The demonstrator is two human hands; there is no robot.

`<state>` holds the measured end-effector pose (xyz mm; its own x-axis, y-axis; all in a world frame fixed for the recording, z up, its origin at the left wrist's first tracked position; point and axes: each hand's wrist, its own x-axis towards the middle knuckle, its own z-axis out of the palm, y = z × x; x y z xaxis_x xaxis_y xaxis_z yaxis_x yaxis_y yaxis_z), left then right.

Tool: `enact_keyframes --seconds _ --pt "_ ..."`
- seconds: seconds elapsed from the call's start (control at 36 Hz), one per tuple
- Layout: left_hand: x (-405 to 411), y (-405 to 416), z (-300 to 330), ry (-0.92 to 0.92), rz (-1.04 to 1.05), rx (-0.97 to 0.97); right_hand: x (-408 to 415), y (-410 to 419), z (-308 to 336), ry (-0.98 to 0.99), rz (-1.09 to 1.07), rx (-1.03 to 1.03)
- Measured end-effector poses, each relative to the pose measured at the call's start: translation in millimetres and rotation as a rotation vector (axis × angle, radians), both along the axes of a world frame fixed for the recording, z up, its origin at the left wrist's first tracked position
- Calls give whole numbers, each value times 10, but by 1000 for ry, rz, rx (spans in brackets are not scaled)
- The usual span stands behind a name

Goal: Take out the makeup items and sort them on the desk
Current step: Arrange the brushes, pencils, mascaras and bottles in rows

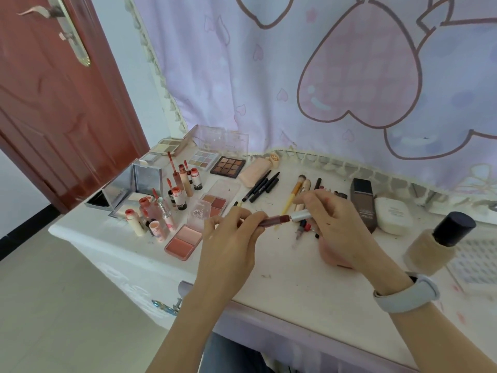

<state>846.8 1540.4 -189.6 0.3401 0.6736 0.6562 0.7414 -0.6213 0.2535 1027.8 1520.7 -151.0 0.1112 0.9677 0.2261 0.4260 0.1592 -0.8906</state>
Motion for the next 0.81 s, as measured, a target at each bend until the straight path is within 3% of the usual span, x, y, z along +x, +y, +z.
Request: enact_keyframes --seconds 0.17,0.42,0.53,0.72,0.81 --pt "-13 34 45 4 55 -27 19 42 70 134 -203 117" --pt "-86 -24 8 -101 107 -198 162 81 -1 23 -462 190" --pt "-37 -67 49 -104 141 -253 174 120 -77 113 -511 141" --pt "163 -111 10 -151 245 -420 78 64 -181 541 -395 -129" --pt "207 -103 -1 -80 290 -413 71 5 -210 492 -406 -121"
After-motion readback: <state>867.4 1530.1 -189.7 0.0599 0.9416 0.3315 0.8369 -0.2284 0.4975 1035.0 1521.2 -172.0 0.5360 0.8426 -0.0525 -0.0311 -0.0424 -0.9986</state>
